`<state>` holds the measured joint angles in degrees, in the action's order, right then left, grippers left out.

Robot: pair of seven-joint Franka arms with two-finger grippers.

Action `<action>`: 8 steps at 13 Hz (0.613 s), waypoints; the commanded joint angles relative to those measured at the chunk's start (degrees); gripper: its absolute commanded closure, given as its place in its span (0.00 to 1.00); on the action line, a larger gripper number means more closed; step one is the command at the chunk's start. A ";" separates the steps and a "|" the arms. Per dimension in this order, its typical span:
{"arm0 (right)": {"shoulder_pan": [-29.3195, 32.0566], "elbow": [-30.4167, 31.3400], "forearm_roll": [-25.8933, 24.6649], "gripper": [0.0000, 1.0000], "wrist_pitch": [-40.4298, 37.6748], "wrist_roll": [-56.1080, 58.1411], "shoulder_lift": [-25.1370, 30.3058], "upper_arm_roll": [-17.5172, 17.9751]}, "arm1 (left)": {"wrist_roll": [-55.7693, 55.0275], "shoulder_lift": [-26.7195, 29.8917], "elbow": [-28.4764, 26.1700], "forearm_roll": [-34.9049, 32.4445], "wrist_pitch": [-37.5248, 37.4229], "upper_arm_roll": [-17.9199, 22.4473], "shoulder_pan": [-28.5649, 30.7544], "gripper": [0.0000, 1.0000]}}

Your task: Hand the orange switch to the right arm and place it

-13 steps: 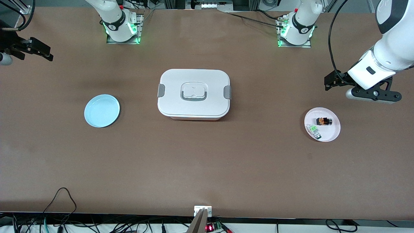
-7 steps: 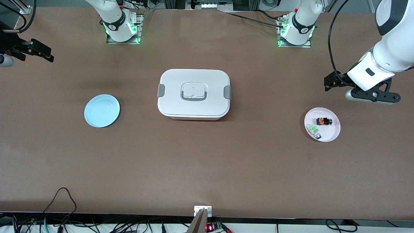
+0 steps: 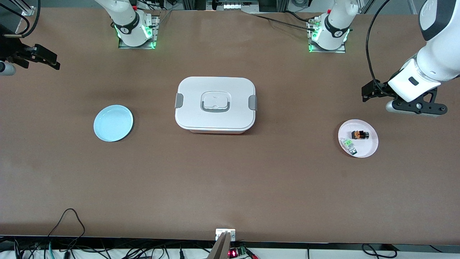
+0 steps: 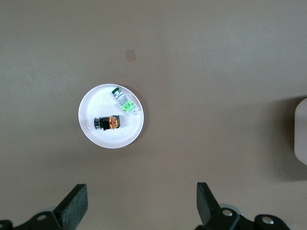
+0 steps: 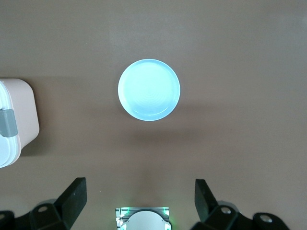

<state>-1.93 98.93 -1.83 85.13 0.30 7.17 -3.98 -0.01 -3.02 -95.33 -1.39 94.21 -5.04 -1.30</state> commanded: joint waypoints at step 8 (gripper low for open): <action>0.00 -0.66 0.25 0.00 0.74 0.67 -1.28 -0.24 | -0.17 -2.86 1.72 0.86 -1.48 0.03 1.91 0.00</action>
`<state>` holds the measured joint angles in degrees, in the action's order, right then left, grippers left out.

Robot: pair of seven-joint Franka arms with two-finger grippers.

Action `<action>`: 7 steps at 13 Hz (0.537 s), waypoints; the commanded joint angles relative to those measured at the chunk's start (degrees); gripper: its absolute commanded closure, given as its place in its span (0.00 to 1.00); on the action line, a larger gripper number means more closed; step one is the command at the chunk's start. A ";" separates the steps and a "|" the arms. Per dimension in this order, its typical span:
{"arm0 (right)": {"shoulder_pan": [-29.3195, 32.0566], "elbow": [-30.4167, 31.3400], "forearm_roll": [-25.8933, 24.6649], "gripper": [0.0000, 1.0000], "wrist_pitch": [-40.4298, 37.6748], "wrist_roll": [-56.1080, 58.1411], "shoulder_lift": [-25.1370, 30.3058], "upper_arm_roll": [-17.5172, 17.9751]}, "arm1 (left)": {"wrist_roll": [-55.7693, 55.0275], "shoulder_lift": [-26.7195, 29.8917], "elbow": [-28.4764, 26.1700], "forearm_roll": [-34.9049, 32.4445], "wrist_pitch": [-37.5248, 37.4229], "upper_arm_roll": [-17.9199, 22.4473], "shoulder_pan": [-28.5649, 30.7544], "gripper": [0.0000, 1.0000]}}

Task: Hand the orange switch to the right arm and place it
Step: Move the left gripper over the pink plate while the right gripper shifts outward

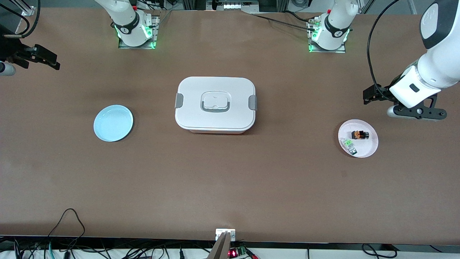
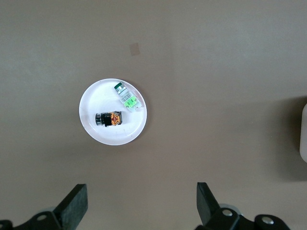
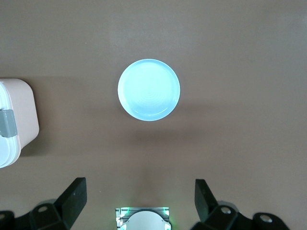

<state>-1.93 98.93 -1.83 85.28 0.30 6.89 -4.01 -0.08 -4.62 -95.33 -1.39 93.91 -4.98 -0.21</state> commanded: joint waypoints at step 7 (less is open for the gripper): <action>0.09 -0.84 0.25 0.00 2.17 0.66 -2.67 -0.21 | 1.84 -2.33 1.73 1.30 -0.30 -0.12 2.14 0.00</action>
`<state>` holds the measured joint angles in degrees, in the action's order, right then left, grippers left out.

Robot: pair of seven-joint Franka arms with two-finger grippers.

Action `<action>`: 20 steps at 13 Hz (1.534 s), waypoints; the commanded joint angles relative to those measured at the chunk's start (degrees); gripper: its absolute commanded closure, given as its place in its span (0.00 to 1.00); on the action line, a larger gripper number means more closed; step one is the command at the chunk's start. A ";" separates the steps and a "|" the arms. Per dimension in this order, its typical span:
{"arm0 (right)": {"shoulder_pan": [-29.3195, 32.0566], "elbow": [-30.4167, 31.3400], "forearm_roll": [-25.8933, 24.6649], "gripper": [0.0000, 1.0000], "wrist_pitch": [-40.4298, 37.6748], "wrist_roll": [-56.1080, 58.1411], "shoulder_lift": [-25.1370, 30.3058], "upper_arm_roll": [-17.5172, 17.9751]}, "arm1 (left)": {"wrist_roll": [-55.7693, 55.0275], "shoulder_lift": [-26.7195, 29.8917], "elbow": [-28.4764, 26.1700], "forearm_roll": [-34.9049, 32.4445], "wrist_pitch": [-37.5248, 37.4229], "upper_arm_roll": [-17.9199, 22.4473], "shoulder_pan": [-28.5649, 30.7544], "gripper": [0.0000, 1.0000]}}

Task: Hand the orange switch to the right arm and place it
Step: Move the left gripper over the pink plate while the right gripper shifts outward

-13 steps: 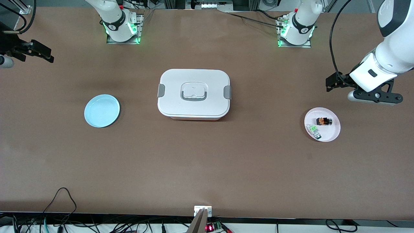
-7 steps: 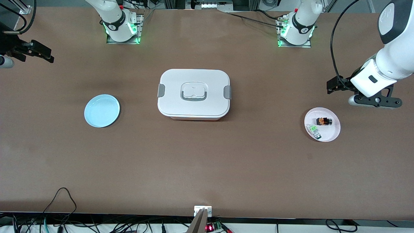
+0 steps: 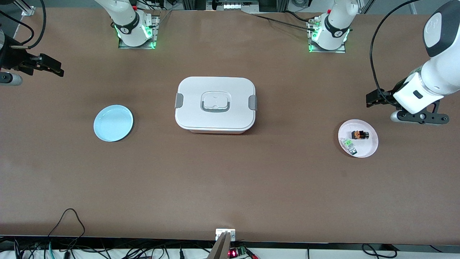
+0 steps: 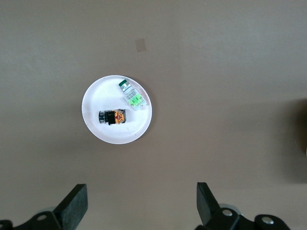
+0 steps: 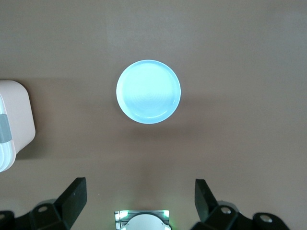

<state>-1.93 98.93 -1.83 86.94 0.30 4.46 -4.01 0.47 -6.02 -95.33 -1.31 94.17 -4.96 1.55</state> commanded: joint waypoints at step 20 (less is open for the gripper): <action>-2.46 -0.67 1.04 0.00 4.72 0.75 -7.54 0.85 | -0.12 -12.35 14.21 0.34 -8.04 -0.05 0.03 0.00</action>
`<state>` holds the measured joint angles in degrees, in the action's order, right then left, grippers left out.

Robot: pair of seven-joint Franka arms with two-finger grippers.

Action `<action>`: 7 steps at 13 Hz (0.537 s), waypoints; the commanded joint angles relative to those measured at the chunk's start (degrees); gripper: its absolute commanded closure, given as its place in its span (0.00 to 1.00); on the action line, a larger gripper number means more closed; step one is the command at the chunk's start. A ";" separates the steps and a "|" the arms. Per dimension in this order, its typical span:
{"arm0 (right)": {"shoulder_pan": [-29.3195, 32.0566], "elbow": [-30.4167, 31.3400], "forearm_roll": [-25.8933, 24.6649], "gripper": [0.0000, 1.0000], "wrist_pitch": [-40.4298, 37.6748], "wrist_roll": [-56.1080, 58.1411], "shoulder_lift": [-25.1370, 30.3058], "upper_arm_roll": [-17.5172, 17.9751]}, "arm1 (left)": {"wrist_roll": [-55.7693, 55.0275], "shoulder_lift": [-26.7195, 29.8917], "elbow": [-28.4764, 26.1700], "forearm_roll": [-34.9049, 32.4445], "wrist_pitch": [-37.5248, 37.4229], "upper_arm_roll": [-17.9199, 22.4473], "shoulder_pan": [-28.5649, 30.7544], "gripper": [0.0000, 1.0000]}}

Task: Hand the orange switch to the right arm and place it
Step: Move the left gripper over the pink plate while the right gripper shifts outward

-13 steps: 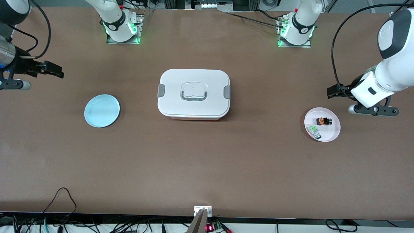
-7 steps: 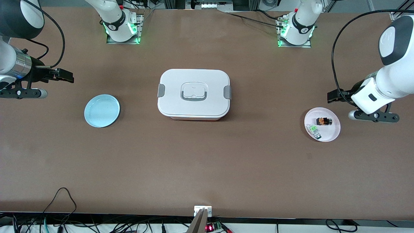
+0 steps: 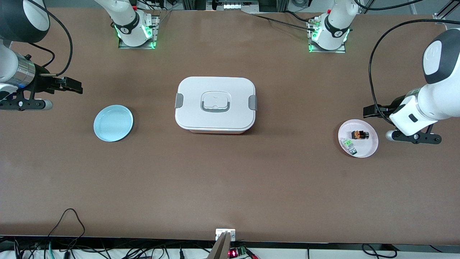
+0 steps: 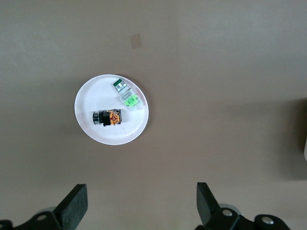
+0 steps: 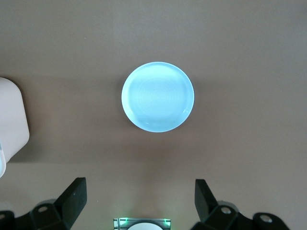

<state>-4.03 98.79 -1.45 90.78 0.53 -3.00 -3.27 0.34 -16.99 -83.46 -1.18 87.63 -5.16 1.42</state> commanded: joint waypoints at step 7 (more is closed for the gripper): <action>-1.95 -0.44 0.66 0.00 1.42 -0.62 -0.60 0.20 | -3.40 -3.65 2.15 0.12 -7.01 0.76 1.74 0.00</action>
<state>-5.33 98.80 -1.41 91.89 0.45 -3.37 -2.94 -0.94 -18.35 -83.36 -1.19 84.36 -4.65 2.62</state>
